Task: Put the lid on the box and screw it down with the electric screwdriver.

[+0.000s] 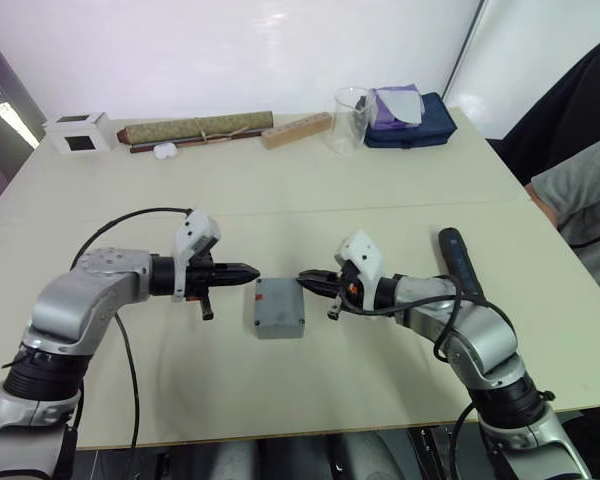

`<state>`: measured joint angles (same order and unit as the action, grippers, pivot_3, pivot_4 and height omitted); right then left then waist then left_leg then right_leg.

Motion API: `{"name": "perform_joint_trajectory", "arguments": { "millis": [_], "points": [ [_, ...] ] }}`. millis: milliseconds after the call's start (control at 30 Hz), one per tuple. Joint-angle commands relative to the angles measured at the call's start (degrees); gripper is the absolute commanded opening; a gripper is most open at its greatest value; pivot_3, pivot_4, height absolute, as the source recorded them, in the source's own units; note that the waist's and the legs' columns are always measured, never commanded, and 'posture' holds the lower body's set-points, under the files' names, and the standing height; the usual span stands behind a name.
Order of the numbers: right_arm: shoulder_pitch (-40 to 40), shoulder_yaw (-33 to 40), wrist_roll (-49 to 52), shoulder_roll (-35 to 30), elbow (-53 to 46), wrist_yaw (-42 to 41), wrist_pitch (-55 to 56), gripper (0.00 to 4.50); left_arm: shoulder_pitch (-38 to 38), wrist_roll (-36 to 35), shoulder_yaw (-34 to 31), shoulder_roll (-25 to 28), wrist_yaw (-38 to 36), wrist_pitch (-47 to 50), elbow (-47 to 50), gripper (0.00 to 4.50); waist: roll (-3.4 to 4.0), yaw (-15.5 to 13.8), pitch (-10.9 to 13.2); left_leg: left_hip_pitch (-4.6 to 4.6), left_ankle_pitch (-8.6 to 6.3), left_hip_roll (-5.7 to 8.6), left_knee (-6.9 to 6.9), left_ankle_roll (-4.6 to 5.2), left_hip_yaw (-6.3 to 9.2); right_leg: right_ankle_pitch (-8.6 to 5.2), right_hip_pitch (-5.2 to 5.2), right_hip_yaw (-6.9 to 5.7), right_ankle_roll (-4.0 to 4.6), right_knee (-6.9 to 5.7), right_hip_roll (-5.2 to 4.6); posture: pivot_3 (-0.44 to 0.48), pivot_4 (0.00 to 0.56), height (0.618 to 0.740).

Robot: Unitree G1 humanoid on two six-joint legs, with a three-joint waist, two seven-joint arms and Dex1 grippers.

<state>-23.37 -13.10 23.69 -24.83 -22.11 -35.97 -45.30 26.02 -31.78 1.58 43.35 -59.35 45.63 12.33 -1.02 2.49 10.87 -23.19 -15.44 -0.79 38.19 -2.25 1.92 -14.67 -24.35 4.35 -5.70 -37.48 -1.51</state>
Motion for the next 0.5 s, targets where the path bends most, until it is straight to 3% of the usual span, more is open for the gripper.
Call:
{"name": "perform_joint_trajectory", "arguments": {
  "millis": [33, 200, 300, 467, 500],
  "points": [
    [-0.5, 0.2, -0.2, 0.3, -0.5, -0.3, 1.1, 0.14, 0.9, -0.1, -0.1, -0.2, 0.4, -0.7, 0.9, 0.0, 0.0, 0.0, 0.0, 0.0, 0.0, 0.0, 0.0, 0.0, 0.0, 0.0, 0.0, 0.0, 0.0, 0.0, 0.0, 0.0, 0.15, 0.74],
    [-0.7, -0.2, -0.8, 0.2, -0.2, -0.8, 1.3, 0.14, 1.0, -0.1, -0.2, -0.4, 0.4, -0.6, 0.9, 0.0, 0.0, 0.0, 0.0, 0.0, 0.0, 0.0, 0.0, 0.0, 0.0, 0.0, 0.0, 0.0, 0.0, 0.0, 0.0, 0.0, 0.15, 0.74],
    [-0.8, -0.2, -1.0, 0.2, -0.2, -1.1, 1.5, 0.84, 1.0, -0.2, -0.3, -0.5, 0.6, -0.5, 0.9, 0.0, 0.0, 0.0, 0.0, 0.0, 0.0, 0.0, 0.0, 0.0, 0.0, 0.0, 0.0, 0.0, 0.0, 0.0, 0.0, 0.0, 0.15, 0.74],
    [-1.0, 0.6, -1.1, -0.5, -0.7, -1.4, 0.9, 2.82, 0.8, -0.9, -0.5, -1.0, 1.0, 0.0, 1.6, 0.0, 0.0, 0.0, 0.0, 0.0, 0.0, 0.0, 0.0, 0.0, 0.0, 0.0, 0.0, 0.0, 0.0, 0.0, 0.0, 0.0, 0.15, 0.74],
    [-1.1, 0.7, -1.1, -0.5, -0.7, -1.4, 0.8, 2.82, 0.7, -1.0, -0.5, -1.0, 1.0, 0.0, 1.6, 0.0, 0.0, 0.0, 0.0, 0.0, 0.0, 0.0, 0.0, 0.0, 0.0, 0.0, 0.0, 0.0, 0.0, 0.0, 0.0, 0.0, 0.15, 0.74]
  ]
}}
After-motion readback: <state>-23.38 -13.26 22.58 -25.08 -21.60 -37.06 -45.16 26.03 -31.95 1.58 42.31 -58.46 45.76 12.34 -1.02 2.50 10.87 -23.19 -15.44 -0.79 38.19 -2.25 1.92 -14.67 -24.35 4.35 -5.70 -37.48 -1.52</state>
